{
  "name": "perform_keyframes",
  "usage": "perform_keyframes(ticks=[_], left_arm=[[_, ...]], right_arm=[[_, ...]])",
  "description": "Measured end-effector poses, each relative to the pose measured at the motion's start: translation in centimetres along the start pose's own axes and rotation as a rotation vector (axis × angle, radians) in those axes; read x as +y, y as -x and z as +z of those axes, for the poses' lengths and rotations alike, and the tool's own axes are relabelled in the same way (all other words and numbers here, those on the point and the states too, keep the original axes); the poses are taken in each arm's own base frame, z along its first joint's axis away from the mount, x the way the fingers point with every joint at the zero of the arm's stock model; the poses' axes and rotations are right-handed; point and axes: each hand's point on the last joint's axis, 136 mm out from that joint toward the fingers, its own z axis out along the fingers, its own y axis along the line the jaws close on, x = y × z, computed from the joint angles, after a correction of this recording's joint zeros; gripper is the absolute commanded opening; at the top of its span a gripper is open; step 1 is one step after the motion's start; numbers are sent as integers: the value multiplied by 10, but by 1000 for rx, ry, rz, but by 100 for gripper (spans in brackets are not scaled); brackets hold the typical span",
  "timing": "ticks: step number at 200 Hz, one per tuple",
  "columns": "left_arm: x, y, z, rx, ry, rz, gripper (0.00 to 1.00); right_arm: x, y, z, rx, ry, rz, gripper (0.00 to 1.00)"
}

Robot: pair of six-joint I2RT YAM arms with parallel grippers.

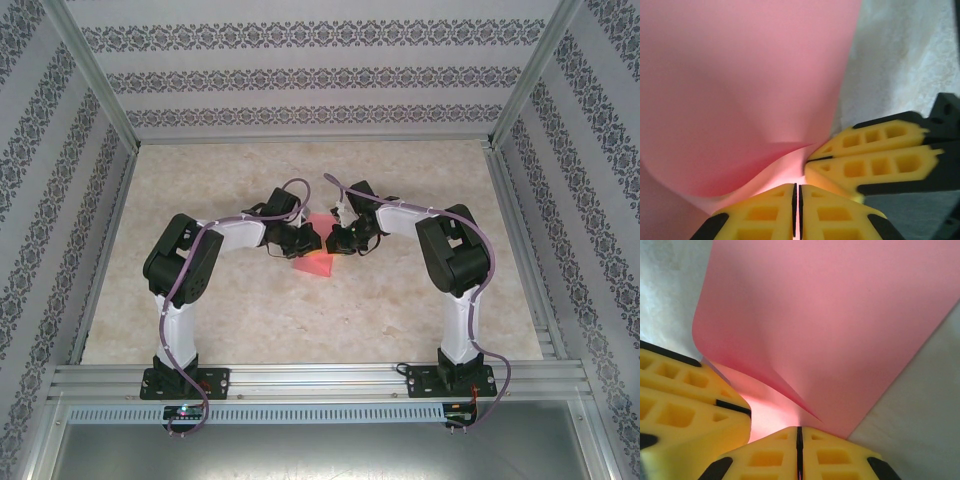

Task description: Fold a paper plane with a square sheet of paper (pick it up from the middle)

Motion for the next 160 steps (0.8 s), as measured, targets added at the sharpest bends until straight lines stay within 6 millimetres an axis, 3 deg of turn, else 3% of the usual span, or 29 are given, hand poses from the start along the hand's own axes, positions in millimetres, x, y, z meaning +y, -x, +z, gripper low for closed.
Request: perform_keyframes(ticks=[21,55,103,160], left_arm=[[0,3,0,-9,8,4,13],[18,-1,6,11,68,-17,13],[22,3,3,12,76,-6,15],[45,35,-17,-5,112,-55,16]], right_arm=[[0,0,0,1,0,-7,9],[0,0,0,3,-1,-19,9],[-1,-1,0,9,-7,-51,8],[-1,-1,0,14,-8,-80,9]])
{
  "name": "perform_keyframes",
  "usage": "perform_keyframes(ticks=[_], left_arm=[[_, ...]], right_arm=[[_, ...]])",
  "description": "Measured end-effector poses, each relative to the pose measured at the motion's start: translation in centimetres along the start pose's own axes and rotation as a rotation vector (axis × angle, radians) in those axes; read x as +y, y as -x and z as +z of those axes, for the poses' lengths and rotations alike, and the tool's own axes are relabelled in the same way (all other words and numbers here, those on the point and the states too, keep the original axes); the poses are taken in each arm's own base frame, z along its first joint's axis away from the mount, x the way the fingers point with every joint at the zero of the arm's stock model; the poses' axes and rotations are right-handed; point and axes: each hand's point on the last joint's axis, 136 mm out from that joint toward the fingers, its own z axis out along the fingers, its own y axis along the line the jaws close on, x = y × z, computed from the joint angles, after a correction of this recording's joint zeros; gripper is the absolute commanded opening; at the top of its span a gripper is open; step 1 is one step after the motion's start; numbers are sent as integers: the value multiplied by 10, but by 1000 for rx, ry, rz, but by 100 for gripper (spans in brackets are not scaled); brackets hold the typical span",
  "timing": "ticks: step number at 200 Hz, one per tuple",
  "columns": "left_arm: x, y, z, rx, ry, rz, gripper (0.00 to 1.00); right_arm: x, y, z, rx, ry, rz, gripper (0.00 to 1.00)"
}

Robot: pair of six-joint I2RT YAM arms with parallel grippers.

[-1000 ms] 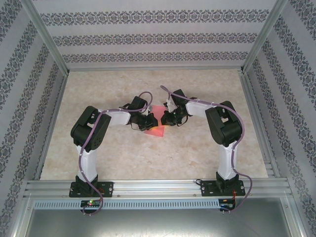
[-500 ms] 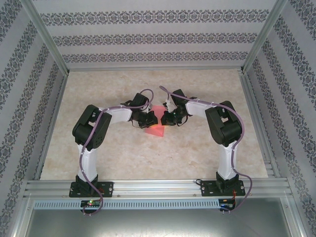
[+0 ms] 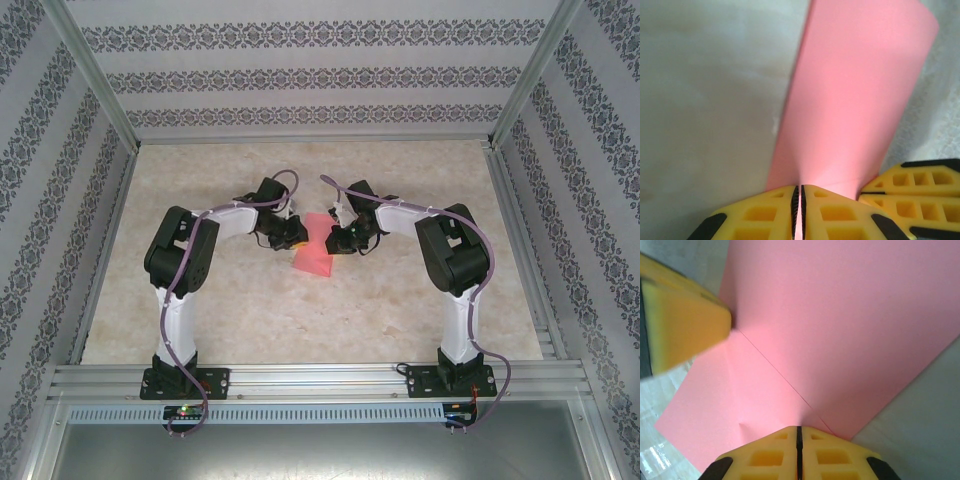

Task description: Fold a paper plane with a square sheet of paper (pick it up from the middle)

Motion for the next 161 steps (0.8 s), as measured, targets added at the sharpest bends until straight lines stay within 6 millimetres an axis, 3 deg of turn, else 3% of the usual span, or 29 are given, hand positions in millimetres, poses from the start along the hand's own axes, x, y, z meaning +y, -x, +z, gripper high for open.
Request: perform_keyframes(ticks=[34,55,89,130,161], left_arm=[[9,20,-11,-40,41,0,16],[11,22,-15,-51,41,-3,14],[-6,6,-22,-35,-1,28,11],[-33,-19,-9,31,-61,85,7],[-31,-31,8,79,-57,86,6]], right_arm=[[0,0,0,1,1,-3,9],[0,0,0,0,3,-2,9],[1,1,0,2,6,0,9],[1,1,0,5,9,4,9],[2,1,0,7,13,5,10]])
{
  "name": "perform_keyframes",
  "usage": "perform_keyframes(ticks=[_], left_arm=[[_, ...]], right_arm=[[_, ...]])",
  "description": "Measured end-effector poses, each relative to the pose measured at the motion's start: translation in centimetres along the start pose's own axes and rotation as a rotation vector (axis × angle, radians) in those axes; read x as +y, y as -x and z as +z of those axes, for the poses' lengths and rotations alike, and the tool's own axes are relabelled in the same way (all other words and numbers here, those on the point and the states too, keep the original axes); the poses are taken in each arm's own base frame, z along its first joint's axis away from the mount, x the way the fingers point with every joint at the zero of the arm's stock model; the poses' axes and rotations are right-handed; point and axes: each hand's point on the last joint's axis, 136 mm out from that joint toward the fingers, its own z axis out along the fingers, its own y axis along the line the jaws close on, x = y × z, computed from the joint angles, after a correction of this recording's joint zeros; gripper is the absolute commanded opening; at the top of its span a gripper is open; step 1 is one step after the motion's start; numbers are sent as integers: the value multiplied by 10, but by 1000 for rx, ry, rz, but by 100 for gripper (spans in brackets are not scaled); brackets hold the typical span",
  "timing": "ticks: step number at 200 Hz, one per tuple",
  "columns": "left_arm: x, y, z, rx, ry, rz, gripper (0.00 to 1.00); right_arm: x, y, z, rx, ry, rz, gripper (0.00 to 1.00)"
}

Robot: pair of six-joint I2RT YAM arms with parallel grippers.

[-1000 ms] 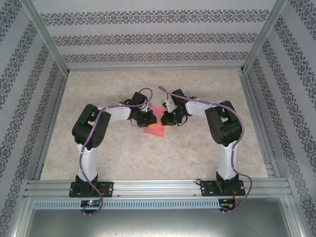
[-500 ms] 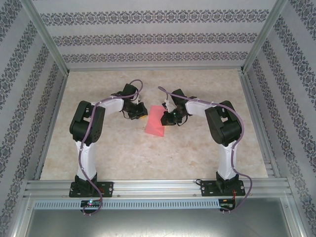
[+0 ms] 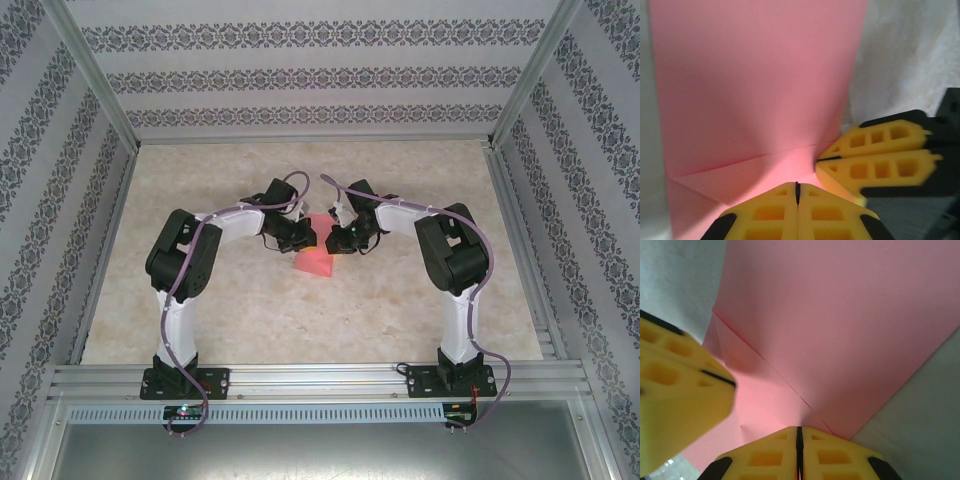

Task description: Fold a paper plane with a square sheet of paper (pick it up from the middle)

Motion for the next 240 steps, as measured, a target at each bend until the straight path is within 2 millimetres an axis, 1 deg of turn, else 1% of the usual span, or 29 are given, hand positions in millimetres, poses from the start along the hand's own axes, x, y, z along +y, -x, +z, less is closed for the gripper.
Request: perform_keyframes(ticks=[14,31,57,70,93,107,124,139,172,191,205,240], left_arm=[[8,-3,8,23,7,-15,4],[7,1,8,15,11,-13,3],[8,1,8,14,15,-13,1],[9,0,9,15,15,-14,1],[10,-1,10,10,10,-9,0],[10,-1,10,7,5,-6,0],[10,-1,10,1,1,-2,0],[10,-1,10,-1,-3,0,0],[10,-1,10,-5,-8,-5,0],[10,-1,10,-8,-11,-11,0],[10,-1,10,-9,-11,-16,0],[10,-1,10,-10,-12,-18,0]], right_arm=[[1,0,-1,1,5,0,10],[1,1,-3,4,4,4,10],[2,0,-5,14,-2,20,13],[5,1,-10,5,1,36,14],[22,9,-30,-48,9,64,11],[36,14,-44,-91,2,75,6],[50,11,-51,-121,-10,105,0],[58,2,-46,-118,-22,142,0],[65,-24,-22,-75,-58,232,0],[71,-25,-15,-76,-60,255,0],[70,-24,-8,-73,-69,274,0],[53,-26,7,-57,-113,319,0]])
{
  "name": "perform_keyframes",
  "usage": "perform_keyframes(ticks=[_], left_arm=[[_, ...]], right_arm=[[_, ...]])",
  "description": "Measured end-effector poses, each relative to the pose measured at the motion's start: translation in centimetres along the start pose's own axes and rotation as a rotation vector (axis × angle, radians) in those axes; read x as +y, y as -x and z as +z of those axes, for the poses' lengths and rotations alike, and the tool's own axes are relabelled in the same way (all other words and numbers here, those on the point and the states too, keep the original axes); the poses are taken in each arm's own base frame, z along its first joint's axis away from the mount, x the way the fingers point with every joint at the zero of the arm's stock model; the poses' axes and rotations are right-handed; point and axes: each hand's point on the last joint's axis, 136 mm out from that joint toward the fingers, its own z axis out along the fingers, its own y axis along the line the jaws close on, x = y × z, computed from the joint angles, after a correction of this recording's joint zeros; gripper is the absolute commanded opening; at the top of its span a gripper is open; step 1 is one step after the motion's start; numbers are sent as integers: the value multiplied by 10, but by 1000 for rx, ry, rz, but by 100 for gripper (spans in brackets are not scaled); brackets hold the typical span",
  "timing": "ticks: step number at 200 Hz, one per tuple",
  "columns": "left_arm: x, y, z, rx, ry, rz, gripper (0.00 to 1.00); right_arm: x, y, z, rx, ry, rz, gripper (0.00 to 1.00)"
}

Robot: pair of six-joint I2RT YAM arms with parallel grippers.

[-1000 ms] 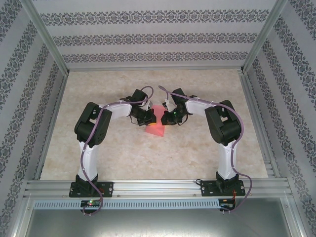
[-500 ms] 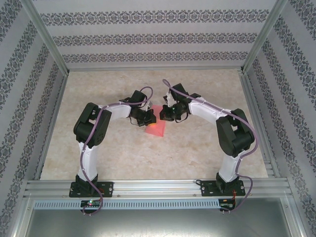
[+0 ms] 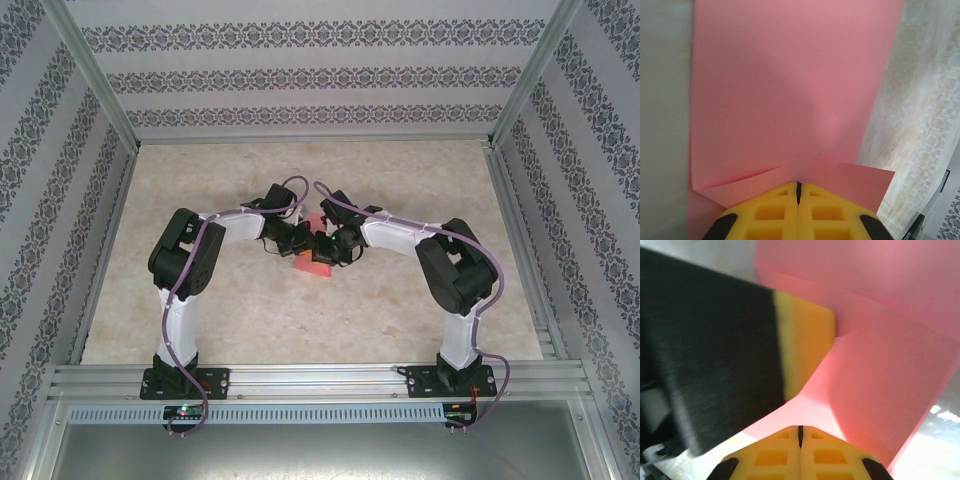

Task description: Fold a paper plane with a square sheet of paper (pick it up from the middle)

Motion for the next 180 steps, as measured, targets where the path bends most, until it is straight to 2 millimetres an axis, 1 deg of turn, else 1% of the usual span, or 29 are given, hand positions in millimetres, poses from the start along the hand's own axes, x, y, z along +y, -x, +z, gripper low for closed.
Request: perform_keyframes(ticks=[50,96,180], left_arm=[[0,0,0,-1,-1,0,0],[0,0,0,-1,-1,-1,0],[0,0,0,-1,0,-3,0]], right_arm=[[-6,1,4,-1,-23,6,0],[-17,-1,9,7,-67,12,0],[-20,-2,9,11,-84,-5,0]])
